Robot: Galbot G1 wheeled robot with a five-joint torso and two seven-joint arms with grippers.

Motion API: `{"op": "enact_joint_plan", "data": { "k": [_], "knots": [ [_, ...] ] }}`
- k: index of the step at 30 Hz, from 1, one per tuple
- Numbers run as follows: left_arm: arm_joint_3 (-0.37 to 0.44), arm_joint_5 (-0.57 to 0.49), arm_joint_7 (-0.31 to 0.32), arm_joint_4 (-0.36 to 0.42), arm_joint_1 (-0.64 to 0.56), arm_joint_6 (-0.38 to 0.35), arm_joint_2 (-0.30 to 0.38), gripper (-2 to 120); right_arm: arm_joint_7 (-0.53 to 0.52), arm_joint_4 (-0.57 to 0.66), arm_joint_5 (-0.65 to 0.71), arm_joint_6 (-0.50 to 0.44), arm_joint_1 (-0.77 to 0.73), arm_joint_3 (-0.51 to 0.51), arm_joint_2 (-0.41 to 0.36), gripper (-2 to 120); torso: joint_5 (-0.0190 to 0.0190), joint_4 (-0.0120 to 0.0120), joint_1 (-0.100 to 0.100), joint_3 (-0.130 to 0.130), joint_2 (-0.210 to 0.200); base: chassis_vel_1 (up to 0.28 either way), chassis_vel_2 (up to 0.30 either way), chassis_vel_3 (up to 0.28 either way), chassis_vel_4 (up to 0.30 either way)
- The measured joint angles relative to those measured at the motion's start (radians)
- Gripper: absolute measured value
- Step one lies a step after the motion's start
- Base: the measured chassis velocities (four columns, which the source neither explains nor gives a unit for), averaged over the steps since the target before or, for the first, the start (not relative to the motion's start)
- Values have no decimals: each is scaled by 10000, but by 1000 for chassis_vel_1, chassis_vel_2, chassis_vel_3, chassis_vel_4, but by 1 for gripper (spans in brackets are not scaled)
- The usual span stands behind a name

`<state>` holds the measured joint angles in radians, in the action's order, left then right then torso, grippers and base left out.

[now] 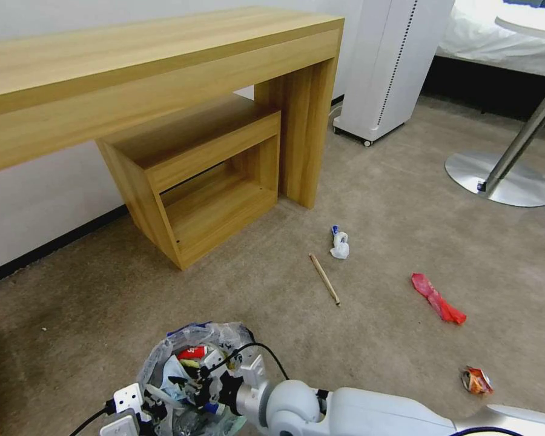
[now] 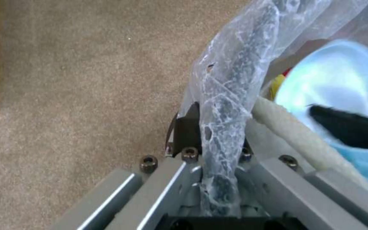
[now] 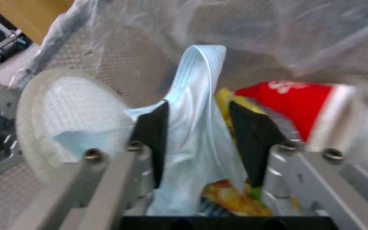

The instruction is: Pick up the trash bin and place the garbage on the floor into it.

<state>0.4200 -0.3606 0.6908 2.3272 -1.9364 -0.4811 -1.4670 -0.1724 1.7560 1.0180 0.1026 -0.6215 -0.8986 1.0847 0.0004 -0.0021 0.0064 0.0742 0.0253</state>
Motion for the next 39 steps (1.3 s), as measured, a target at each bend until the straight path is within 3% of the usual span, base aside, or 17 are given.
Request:
{"op": "enact_joint_plan", "data": {
  "k": [11, 14, 16, 18, 19, 22, 24, 26, 28, 31, 32, 35, 39],
  "knots": [
    [-14, 122, -202, -3, -4, 90, -19, 0, 991, 954, -127, -337, -30, 1133, -703, 82, -2, 0, 0, 0, 0, 0, 0, 0, 0],
    [76, -25, -368, 102, 28, 110, 20, 0, 1868, 1219, -454, -1057, -30, 2002, -857, 95, -5, 1, 0, 1, -1, 0, 0, 0, 0],
    [125, -102, -386, 137, 50, 108, 55, 0, 1933, 1257, -504, -1104, -39, 2185, -864, 97, -5, 0, 1, 1, -1, 0, 0, 0, 0],
    [357, -356, -530, 337, 107, 104, 185, 0, 2009, 1562, -744, -1119, -230, 3879, -882, 100, -2, -1, 2, 2, -1, 0, 0, 0, 0],
    [357, -356, -530, 337, 107, 104, 185, 0, 2009, 1562, -744, -1119, -230, 3879, -882, 100, -2, -1, 2, 2, -1, 0, 0, 0, 0],
    [452, -374, -825, 481, 132, 104, 182, 0, 1580, 1866, -995, -621, -661, 5923, -873, 100, -3, 0, 2, 1, -1, 0, 0, 0, 0],
    [462, -377, -865, 513, 157, 103, 162, 0, 1427, 1908, -1089, -530, -767, 6289, -875, 100, -3, 0, 2, 1, -2, 0, 0, 0, 0],
    [524, -251, -1041, 607, 290, 103, 62, 0, 854, 2064, -1608, -401, -1270, 7565, -875, 100, -3, 0, 2, 0, -1, 0, 0, 0, 0],
    [525, -210, -1080, 624, 307, 100, 36, 0, 743, 2103, -1780, -382, -1423, 7859, -865, 100, -1, -1, 1, 0, -1, 0, 0, 0, 0],
    [512, -36, -1327, 676, 406, 1, -62, 0, 247, 2504, -2647, -80, -2630, 9511, -790, 100, -2, -1, 1, 0, -1, 0, 0, 0, 0],
    [512, -36, -1327, 676, 406, 1, -62, 0, 247, 2504, -2647, -80, -2630, 9511, -790, 100, -2, -1, 1, 0, -1, 0, 0, 0, 0],
    [558, 91, -1453, 745, 497, -174, -103, 0, 335, 2640, -3776, -100, -3775, 10935, -677, 100, -2, 0, 1, 0, -1, 0, 0, 0, 0],
    [599, 72, -1487, 746, 586, -198, -91, 0, 595, 2752, -4411, -321, -4608, 11988, -468, 100, 1, 0, 1, 0, -1, 0, 0, 0, 0]
  ]
}}
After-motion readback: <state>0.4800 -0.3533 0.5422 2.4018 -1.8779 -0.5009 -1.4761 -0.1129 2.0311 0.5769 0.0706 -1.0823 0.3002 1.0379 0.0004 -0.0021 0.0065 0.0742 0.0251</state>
